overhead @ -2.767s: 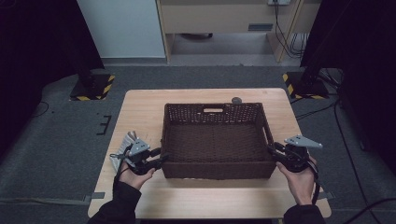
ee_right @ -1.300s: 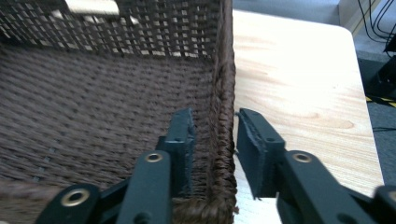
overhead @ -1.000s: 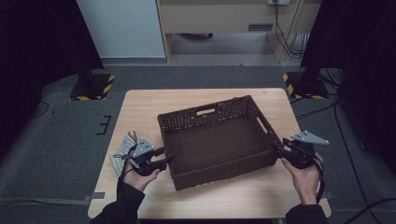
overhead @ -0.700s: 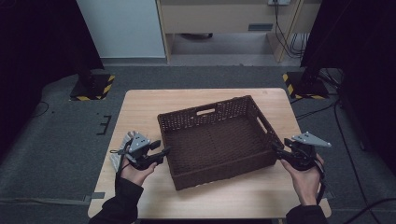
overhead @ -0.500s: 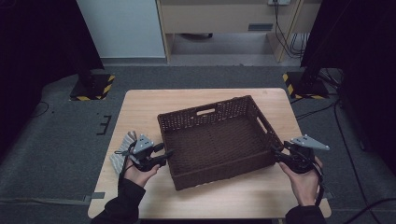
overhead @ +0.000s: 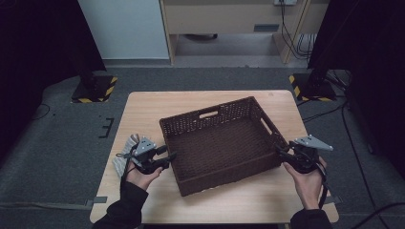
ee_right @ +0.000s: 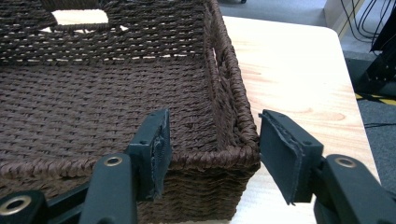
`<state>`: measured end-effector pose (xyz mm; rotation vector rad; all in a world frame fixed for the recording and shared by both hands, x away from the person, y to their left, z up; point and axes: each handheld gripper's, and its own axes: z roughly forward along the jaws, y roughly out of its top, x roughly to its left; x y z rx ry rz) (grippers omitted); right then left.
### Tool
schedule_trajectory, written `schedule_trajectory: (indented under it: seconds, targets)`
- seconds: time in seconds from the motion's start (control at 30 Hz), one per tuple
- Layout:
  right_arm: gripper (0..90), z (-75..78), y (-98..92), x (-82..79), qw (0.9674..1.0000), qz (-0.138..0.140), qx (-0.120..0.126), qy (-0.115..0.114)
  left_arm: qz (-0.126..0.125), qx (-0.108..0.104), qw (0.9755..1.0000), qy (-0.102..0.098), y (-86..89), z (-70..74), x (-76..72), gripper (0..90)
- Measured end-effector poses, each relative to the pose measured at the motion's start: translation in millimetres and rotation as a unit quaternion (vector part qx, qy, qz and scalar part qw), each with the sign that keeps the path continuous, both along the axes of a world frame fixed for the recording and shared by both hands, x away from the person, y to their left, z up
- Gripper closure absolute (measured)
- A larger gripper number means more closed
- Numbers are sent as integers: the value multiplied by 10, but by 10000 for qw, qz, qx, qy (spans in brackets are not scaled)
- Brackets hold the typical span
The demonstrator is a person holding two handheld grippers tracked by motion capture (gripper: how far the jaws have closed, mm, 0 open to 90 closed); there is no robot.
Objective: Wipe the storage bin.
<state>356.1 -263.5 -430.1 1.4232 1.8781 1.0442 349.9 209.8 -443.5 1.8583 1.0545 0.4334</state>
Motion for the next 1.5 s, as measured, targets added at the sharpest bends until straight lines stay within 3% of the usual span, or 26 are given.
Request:
schedule_trajectory:
  seconds: [0.2,0.47,0.6,0.73,0.9,0.97,1.03,1.2,1.43,1.5]
  targets:
    - [424,-2,-19,63,10000,9,1,-73,6,-23,10000,3,-28,-3,-90,482]
    - [365,50,-8,-78,9997,82,169,-143,-41,-23,10000,-55,-80,-2,-175,478]
    - [361,-1,41,-56,9998,145,158,-31,-131,25,9999,-60,-61,51,-150,482]
    - [359,-18,50,-11,9998,105,174,18,27,-32,9999,-120,8,116,-77,456]
    - [369,-39,26,58,9998,32,213,45,49,-10,10000,-12,43,48,2,441]
    - [374,-36,30,82,9998,11,183,20,-2,-65,10000,28,23,21,1,436]
    - [371,-18,49,81,9999,5,151,-7,7,10,10000,-25,-3,23,-14,437]
    - [335,33,141,30,9994,125,313,-93,37,-46,10000,-25,-14,12,-44,440]
    - [306,-43,300,68,9994,235,247,-27,-65,-13,10000,-4,-37,44,-85,437]
    - [306,-61,309,85,9995,213,238,-26,-34,-35,10000,-37,1,89,-70,478]
